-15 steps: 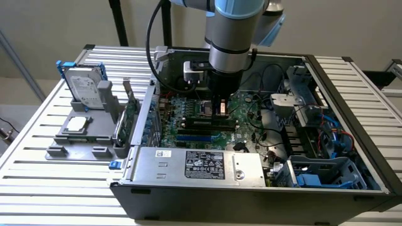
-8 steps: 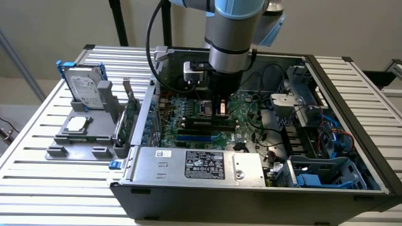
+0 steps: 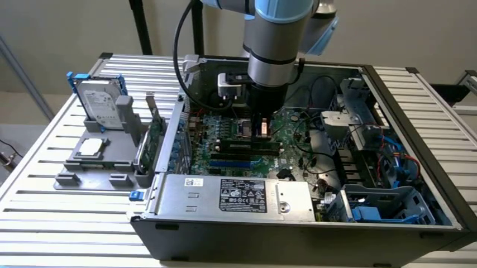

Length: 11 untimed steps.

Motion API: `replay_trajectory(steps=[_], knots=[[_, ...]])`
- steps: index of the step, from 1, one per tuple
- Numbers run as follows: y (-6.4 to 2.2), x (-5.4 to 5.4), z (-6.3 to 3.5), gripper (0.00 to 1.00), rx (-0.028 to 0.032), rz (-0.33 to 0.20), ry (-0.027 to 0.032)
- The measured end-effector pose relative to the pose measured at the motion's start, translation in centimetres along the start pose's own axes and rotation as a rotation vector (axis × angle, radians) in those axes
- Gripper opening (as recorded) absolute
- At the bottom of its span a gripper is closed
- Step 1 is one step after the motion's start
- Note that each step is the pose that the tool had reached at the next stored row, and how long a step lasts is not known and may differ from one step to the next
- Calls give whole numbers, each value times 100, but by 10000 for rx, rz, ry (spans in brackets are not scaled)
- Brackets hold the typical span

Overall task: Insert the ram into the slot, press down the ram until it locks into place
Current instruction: 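Insert the ram into the slot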

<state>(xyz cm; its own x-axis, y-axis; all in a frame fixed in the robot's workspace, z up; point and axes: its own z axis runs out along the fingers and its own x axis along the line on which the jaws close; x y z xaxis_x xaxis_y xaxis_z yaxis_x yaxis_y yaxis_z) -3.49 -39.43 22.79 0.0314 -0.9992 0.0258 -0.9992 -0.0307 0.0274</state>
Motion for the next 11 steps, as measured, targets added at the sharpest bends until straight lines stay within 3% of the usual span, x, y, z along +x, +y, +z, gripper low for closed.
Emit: replay_trajectory(steps=[11], knots=[[0, -3, 10, 13, -4, 126, -1]])
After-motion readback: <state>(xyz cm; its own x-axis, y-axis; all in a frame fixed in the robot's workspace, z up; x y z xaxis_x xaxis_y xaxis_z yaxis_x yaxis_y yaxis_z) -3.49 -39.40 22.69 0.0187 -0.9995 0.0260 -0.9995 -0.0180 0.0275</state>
